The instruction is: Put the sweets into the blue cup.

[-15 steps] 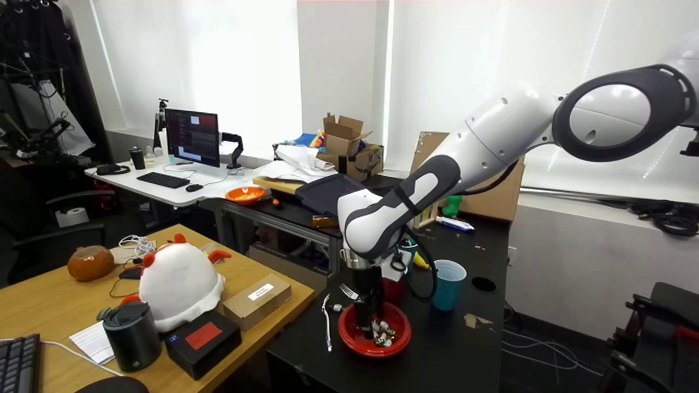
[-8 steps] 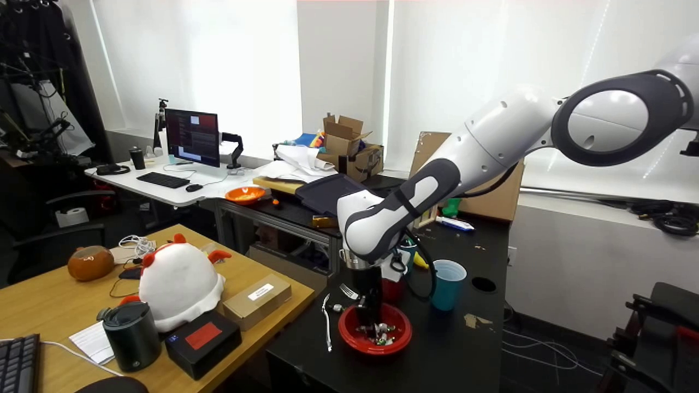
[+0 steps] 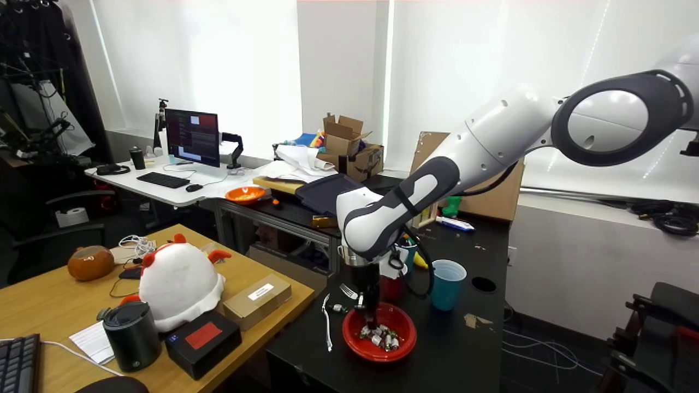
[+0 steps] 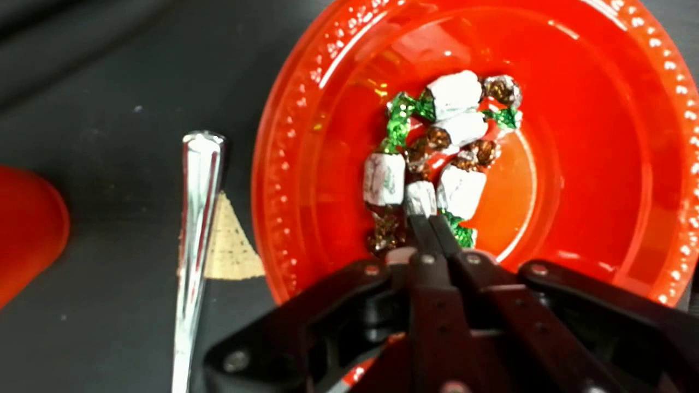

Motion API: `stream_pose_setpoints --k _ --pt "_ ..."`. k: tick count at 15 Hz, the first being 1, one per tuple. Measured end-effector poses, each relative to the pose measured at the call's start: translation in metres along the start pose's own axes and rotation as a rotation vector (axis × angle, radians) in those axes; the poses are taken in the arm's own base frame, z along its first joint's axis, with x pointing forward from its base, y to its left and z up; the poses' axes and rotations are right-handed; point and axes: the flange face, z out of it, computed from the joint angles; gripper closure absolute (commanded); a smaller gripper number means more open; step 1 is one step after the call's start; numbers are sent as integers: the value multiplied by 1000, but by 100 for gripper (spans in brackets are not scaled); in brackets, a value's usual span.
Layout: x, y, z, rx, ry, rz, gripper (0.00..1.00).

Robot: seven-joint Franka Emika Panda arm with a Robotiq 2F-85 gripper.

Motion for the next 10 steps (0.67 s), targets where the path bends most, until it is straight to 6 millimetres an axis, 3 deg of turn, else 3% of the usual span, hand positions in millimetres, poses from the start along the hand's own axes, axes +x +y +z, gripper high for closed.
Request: stream_pose_setpoints --k 5,10 --pt "5 2 -11 -3 18 3 100" --pt "10 3 -51 -2 18 2 100"
